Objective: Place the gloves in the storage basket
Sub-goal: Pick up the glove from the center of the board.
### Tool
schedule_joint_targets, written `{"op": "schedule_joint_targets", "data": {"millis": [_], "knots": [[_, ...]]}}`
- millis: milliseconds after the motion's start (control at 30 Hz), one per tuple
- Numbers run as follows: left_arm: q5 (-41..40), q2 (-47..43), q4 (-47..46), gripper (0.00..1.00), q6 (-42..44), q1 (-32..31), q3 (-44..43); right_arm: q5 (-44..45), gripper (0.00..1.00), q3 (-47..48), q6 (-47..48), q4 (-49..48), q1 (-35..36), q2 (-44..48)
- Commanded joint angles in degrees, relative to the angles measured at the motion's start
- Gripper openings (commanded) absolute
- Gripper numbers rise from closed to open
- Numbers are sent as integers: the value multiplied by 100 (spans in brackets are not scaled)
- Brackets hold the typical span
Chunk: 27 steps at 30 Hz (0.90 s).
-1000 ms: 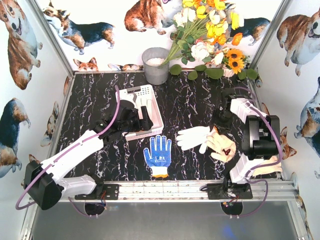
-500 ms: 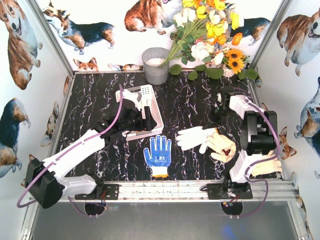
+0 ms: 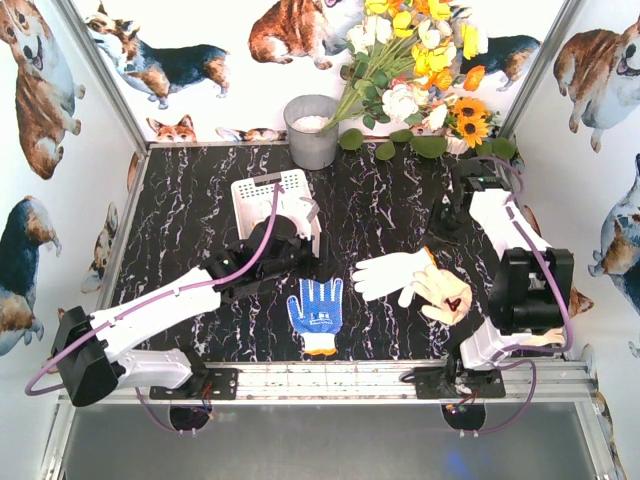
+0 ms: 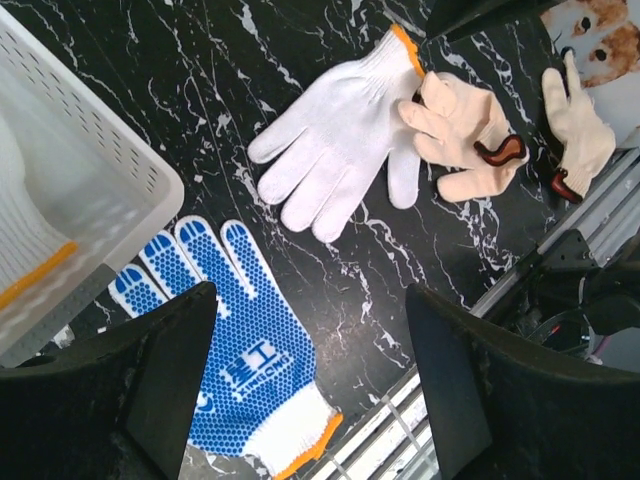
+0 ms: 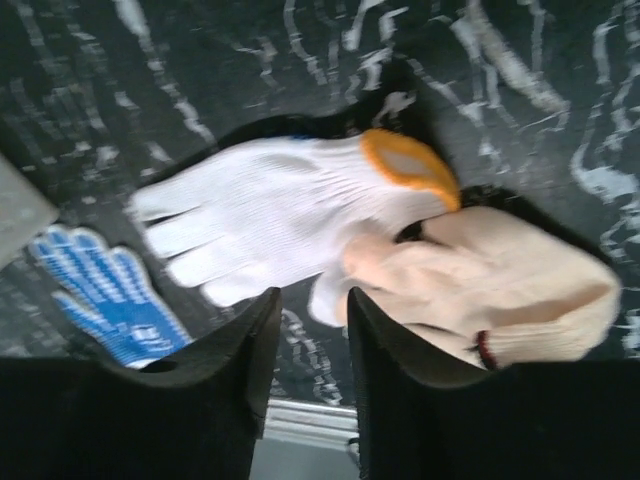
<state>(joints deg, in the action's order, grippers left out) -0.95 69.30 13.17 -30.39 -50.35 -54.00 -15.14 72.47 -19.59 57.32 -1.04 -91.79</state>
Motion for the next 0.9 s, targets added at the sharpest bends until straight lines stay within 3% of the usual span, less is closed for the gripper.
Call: {"op": "schedule_joint_targets", "data": {"millis": [0,167,500,867], "knots": [[-356,-36,177,71,26,-89,-120,901,40,-41,594,-197,-37,-164],[-485,-197,230,73,-5,-89,49,878,48,-99,1119,-475,-37,-455],[-571,-302,423,73,-146,-92,198,987,50,68,1365,-806,-44,-1221],[-710,-663,746,75,-213,-88,357,429,41,66,1221,-886,62,-1674]]}}
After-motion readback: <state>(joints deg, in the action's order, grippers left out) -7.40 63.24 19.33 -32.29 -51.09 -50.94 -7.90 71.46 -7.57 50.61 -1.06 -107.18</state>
